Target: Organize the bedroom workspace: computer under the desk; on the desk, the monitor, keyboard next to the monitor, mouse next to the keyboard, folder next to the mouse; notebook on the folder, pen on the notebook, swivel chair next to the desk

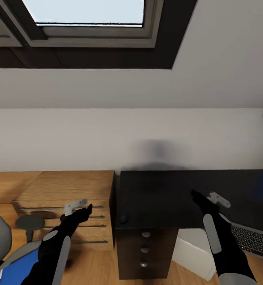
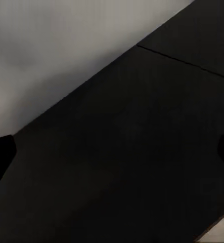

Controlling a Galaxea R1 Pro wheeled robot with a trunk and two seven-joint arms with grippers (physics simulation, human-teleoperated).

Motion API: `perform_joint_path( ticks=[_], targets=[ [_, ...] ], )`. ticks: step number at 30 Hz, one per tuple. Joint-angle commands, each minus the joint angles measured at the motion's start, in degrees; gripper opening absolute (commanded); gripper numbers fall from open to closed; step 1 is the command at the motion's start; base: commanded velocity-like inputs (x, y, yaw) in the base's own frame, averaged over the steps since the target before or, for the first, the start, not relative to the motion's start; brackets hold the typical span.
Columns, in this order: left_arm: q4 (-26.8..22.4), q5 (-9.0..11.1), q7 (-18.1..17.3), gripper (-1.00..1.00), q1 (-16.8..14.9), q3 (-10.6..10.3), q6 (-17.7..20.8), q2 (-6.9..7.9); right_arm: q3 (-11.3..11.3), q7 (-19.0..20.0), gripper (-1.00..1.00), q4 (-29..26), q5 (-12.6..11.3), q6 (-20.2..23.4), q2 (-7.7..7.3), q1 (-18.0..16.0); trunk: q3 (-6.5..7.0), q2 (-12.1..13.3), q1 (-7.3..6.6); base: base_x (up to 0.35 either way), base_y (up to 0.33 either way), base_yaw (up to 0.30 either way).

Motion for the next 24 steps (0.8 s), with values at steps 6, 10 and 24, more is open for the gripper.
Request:
perform_joint_path(
  ticks=[6, 10, 24],
  targets=[
    [-0.1, 0.3, 0.2, 1.00, 0.0, 0.0, 0.3, -0.03, 1.1, -0.3, 1.00, 1.6, 4.5, -2.9, -0.04, -0.1, -0.09, -0.1, 0.02, 0.000, 0.000, -0.290],
    [-0.1, 0.3, 0.2, 1.00, 0.0, 0.0, 0.3, -0.03, 1.5, -0.3, 1.00, 2.1, 6.1, -4.8, -0.07, -0.1, -0.09, -0.1, 0.02, 0.000, 0.000, -0.295],
    [-0.1, 0.3, 0.2, 1.00, 0.0, 0.0, 0.3, 0.00, 1.8, -0.3, 1.00, 5.9, 7.7, -11.5, -0.32, -0.2, -0.09, -0.1, 0.02, 0.000, 0.000, -0.297]
  ],
)
